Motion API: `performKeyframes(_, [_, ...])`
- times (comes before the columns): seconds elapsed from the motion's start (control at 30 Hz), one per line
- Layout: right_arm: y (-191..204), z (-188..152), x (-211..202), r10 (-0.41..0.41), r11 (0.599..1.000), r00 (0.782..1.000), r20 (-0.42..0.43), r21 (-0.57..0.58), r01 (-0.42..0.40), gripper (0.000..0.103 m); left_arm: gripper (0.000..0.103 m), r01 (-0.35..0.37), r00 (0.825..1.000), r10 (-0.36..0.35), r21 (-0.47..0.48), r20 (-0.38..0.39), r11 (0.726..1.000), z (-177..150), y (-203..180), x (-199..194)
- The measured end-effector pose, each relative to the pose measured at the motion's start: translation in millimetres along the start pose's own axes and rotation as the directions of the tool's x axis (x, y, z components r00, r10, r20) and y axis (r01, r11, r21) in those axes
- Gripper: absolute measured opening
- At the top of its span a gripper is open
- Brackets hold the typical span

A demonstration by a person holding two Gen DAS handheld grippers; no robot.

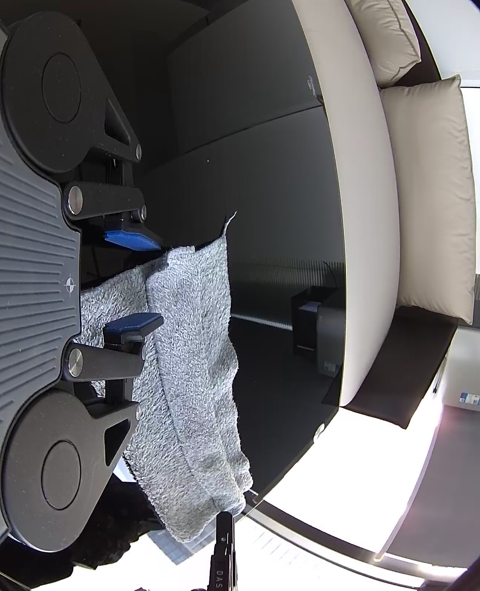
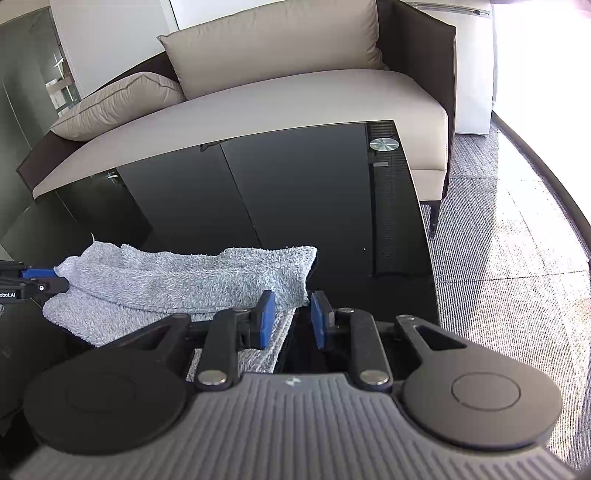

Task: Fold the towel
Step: 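Move both open grippers to the folded edge of the towel, then close the left gripper on the folded edge while the right gripper grasps it too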

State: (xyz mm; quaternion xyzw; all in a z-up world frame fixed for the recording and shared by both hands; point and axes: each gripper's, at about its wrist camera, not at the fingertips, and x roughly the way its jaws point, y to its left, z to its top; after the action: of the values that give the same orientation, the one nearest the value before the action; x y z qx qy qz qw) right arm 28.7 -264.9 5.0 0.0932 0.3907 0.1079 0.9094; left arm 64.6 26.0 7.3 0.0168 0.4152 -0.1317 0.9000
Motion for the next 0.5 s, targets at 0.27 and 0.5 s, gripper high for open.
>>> performKeyframes(0.27, [-2.6, -0.2, 2.1, 0.006, 1.0, 1.0, 0.003, 0.007, -0.006, 0.005, 0.015, 0.002, 1.0, -0.002, 0.0, -0.002, 1.0, 0.5, 1.7, 2.5])
performKeyframes(0.5, [-1.9, 2.6, -1.0, 0.033, 0.999, 0.999, 0.026, 0.03, -0.034, 0.003, 0.006, -0.002, 1.0, 0.003, -0.021, 0.025, 1.0, 1.6, 6.6, 0.2])
